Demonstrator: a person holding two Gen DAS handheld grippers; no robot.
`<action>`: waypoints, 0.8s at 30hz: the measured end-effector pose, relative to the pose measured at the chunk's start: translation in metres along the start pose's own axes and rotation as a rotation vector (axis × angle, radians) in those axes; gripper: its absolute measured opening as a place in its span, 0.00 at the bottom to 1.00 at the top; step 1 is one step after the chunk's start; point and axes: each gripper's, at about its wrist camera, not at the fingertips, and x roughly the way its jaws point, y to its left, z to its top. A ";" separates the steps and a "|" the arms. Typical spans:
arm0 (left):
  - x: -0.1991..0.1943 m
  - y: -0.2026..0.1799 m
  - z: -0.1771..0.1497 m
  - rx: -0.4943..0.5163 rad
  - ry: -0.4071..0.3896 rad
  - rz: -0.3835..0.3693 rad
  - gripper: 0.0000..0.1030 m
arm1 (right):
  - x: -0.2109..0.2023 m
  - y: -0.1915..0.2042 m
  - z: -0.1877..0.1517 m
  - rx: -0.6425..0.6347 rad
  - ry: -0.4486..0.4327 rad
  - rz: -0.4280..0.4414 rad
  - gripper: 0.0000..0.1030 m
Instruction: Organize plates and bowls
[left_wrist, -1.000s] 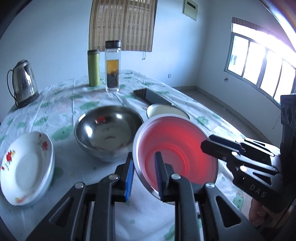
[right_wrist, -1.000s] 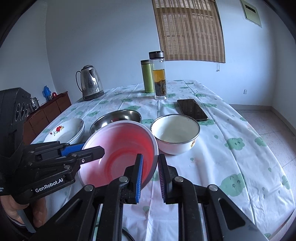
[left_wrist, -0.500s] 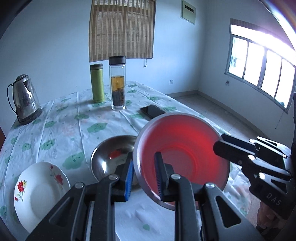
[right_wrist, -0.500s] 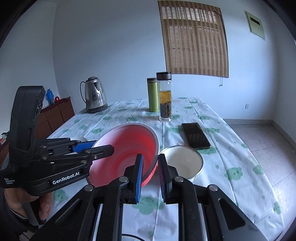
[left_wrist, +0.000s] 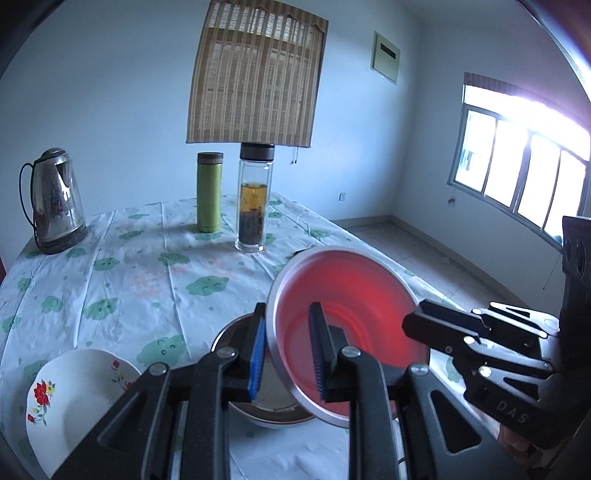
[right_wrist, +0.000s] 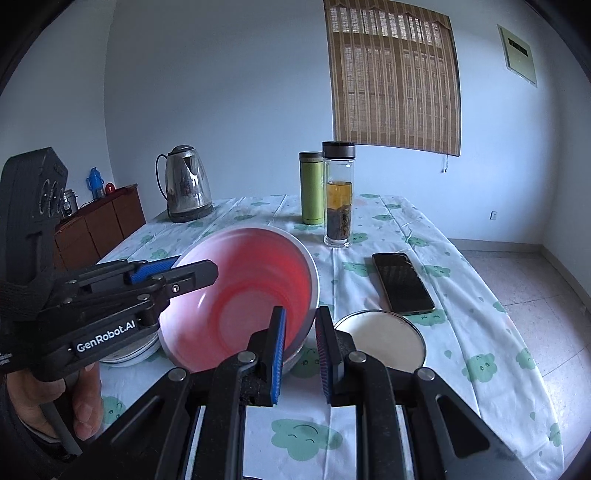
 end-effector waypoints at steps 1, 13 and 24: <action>0.002 0.002 -0.001 -0.004 0.005 0.006 0.19 | 0.002 0.002 0.001 -0.003 0.001 -0.001 0.18; 0.022 0.032 -0.009 -0.100 0.066 0.031 0.19 | 0.029 0.017 0.008 -0.029 0.034 0.010 0.18; 0.025 0.035 -0.010 -0.097 0.066 0.047 0.19 | 0.043 0.020 0.007 -0.031 0.063 0.002 0.18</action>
